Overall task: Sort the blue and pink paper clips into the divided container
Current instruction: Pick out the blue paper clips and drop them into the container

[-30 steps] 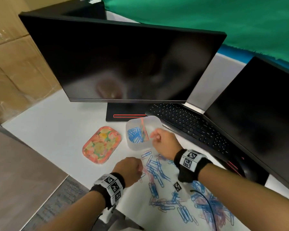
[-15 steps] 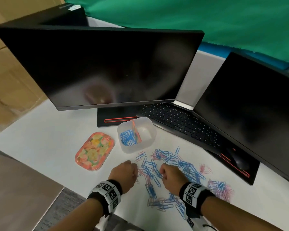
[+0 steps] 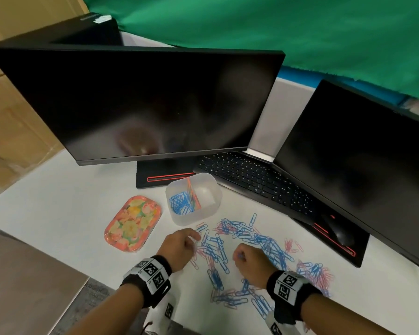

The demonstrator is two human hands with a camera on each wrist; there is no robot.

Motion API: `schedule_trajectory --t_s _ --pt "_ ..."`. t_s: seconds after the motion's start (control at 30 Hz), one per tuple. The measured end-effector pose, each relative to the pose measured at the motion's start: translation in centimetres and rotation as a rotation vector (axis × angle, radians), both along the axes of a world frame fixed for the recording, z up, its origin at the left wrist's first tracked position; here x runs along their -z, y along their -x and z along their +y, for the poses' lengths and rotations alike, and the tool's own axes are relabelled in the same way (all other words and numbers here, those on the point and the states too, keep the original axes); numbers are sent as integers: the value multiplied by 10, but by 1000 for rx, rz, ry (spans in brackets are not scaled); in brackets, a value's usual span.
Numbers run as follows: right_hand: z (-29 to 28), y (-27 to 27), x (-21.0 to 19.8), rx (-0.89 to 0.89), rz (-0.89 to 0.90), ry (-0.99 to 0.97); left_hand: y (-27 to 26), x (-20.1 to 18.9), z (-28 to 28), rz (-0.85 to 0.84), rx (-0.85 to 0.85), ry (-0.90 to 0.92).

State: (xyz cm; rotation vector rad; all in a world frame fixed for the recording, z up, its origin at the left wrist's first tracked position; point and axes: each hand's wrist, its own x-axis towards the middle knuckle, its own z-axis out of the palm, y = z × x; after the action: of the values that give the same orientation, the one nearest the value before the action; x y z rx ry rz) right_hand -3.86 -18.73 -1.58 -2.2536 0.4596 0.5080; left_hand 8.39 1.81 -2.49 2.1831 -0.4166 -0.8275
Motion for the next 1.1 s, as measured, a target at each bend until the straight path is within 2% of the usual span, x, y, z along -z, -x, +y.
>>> schedule_trajectory --t_s 0.07,0.2,0.3,0.37,0.4,0.43,0.53,0.6,0.67,0.8,0.97,1.1 --pt "-4 -4 2 123 18 -86 -1 -2 -4 116 -80 73" --pt "-5 -8 -1 304 -12 -291 0 -13 -19 474 -290 335" --pt "0 -12 -5 348 -50 -376 -1 -20 -23 632 -386 391" --pt "3 -16 -5 336 -54 -341 -2 -21 -24 651 -384 360" --pt "6 -18 -5 320 -50 -276 -3 -18 -25 592 -331 307" --pt "8 -20 -4 308 -55 -205 -4 -15 -27 461 -233 219" --pt "18 -26 1 254 -112 -48 0 -6 -33 -21 146 -68" --pt "24 -29 5 194 -116 9 4 -1 -36 -221 348 -197" --pt "29 -32 10 163 -81 71 7 3 -37 -336 480 -272" --pt "32 -36 12 143 -38 116 7 5 -40 -419 529 -287" --pt "23 -35 12 113 -21 82 4 3 -38 -350 503 -271" --pt "17 -29 10 64 -19 27 2 1 -34 -248 368 -183"
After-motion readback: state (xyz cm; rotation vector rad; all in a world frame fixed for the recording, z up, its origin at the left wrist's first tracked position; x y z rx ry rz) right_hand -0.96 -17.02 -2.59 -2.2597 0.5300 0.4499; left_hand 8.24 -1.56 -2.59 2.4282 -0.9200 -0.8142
